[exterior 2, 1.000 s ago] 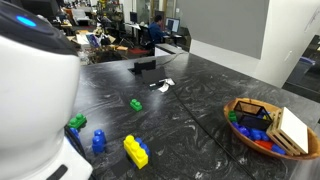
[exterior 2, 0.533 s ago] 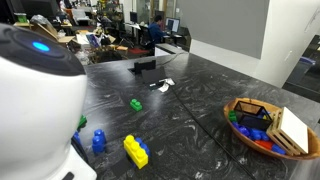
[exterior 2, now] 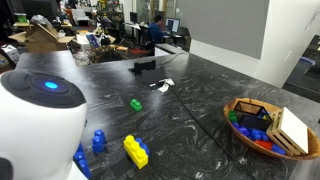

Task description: Move the green legos at the right to the front of the blue legos

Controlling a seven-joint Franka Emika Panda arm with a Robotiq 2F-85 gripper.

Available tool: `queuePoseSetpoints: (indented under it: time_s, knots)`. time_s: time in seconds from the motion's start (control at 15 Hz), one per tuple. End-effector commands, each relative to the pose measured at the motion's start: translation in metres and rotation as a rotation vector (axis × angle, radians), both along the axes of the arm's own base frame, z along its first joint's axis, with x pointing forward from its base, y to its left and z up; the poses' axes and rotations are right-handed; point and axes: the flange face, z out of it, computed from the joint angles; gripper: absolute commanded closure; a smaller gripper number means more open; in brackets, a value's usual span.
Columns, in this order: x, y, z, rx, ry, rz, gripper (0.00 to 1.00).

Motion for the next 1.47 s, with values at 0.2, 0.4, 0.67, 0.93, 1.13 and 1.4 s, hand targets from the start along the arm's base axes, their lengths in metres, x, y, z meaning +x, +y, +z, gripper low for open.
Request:
queuePoseSetpoints:
  time_s: [0.2,0.4,0.67,0.93,1.13,1.4]
  knots:
    - [0.012,0.005,-0.026,-0.038,-0.009,0.018,0.00]
    - [0.014,0.003,-0.031,-0.037,-0.004,0.012,0.00]
    - [0.017,0.003,-0.036,-0.033,-0.010,0.000,0.16]
    - [0.019,0.000,-0.045,-0.036,-0.003,-0.008,0.31]
    - [0.020,-0.003,-0.048,-0.037,-0.007,-0.015,0.58]
    - [0.019,-0.005,-0.047,-0.034,-0.012,-0.020,0.86]
